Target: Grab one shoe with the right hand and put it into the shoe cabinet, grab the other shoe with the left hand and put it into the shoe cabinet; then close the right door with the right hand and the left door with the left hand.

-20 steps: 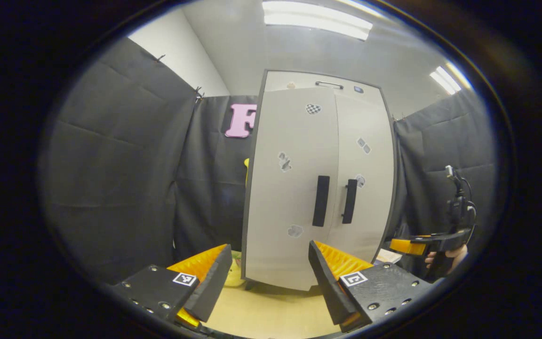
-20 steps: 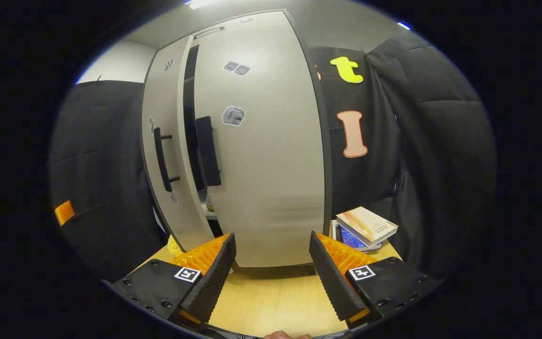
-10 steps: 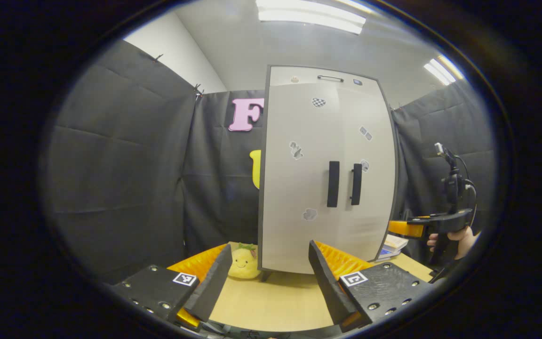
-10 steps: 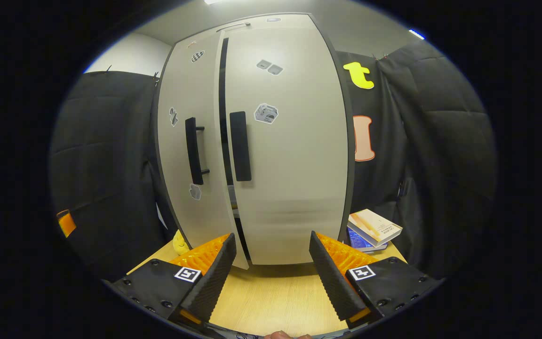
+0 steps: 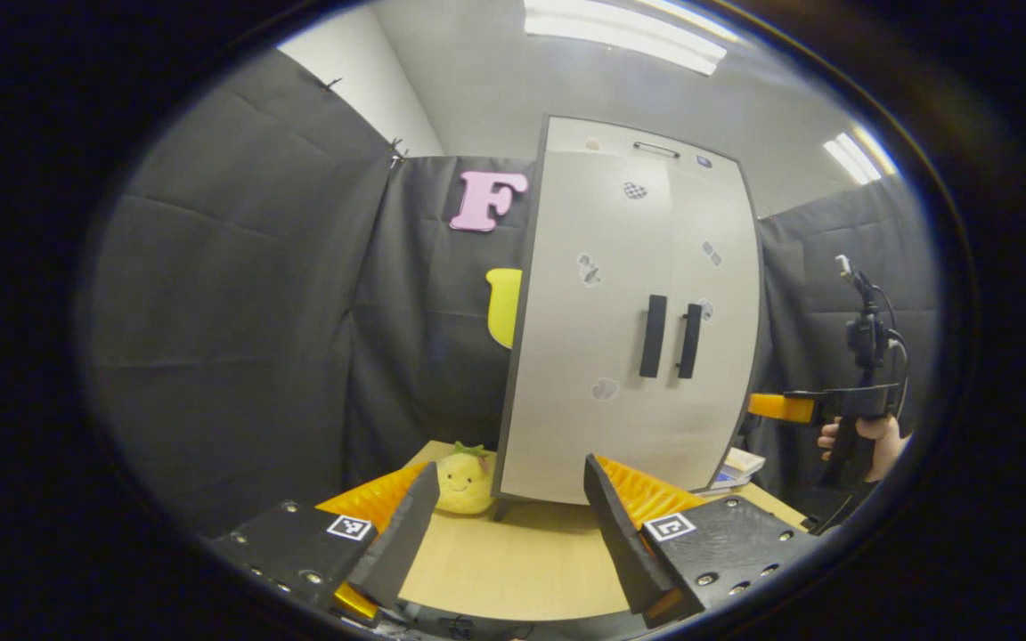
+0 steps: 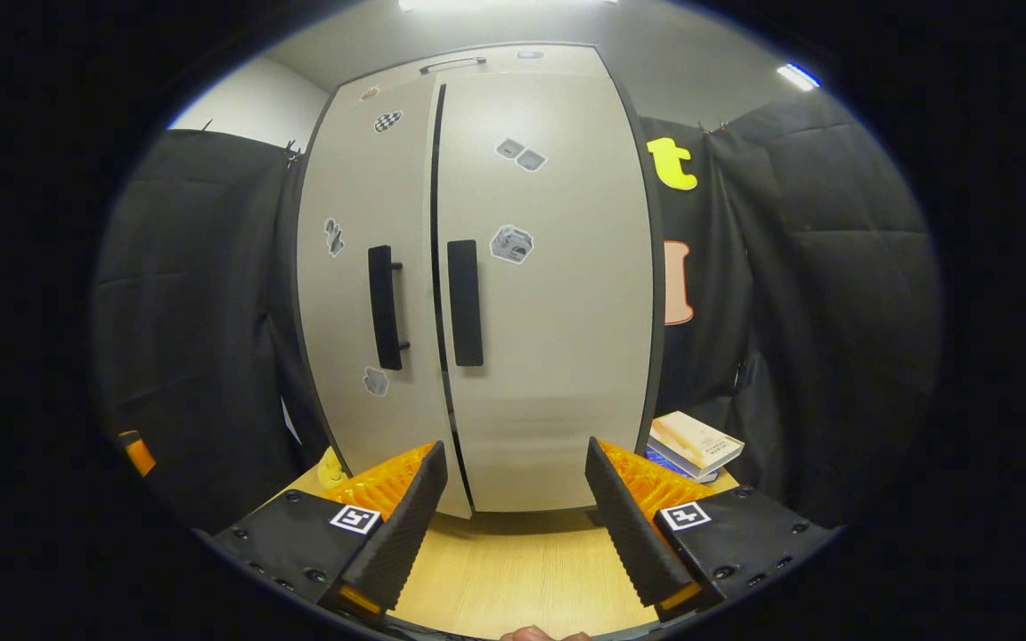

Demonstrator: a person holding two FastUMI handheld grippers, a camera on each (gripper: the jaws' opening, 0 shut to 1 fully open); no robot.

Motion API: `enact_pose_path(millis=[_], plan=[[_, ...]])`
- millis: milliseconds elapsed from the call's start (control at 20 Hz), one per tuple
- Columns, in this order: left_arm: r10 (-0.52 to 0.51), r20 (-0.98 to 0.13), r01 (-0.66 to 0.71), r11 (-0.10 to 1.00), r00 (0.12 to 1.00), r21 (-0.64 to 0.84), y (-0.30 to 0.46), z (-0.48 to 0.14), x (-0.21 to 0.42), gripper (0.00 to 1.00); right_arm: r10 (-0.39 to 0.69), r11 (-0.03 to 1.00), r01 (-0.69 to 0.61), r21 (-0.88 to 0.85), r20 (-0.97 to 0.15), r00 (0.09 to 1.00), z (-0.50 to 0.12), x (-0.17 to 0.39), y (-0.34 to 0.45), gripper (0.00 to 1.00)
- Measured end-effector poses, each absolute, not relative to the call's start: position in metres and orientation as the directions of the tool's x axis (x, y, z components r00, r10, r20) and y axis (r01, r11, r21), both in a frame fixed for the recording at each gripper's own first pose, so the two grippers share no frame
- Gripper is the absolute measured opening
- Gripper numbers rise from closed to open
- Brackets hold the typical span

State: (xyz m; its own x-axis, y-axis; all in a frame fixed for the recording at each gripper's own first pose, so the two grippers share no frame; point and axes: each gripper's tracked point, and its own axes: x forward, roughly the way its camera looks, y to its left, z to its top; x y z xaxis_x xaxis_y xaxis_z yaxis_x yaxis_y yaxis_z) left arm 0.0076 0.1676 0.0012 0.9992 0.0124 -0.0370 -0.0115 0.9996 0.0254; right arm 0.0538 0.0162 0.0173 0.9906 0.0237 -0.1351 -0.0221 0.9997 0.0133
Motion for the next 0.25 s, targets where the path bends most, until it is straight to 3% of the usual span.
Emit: enact_pose_path(millis=[100, 150, 250], plan=[[0.001, -0.026, -0.001, 1.000, 1.000, 0.018, 0.166, 0.003, 0.016, 0.91, 0.008, 1.000, -0.010, -0.011, -0.138, 0.990, 0.018, 0.055, 0.008, 0.98], [0.004, -0.020, -0.003, 1.000, 1.000, 0.029, 0.166, 0.002, 0.021, 0.94, -0.006, 1.000, 0.003, -0.021, -0.140, 0.990, 0.017, 0.056, 0.002, 0.92], [0.017, -0.039, -0.015, 0.999, 0.999, 0.051, 0.162, -0.005, 0.034, 0.90, -0.005, 1.000, 0.005, -0.006, -0.151, 0.989, 0.013, 0.056, -0.009, 0.93]])
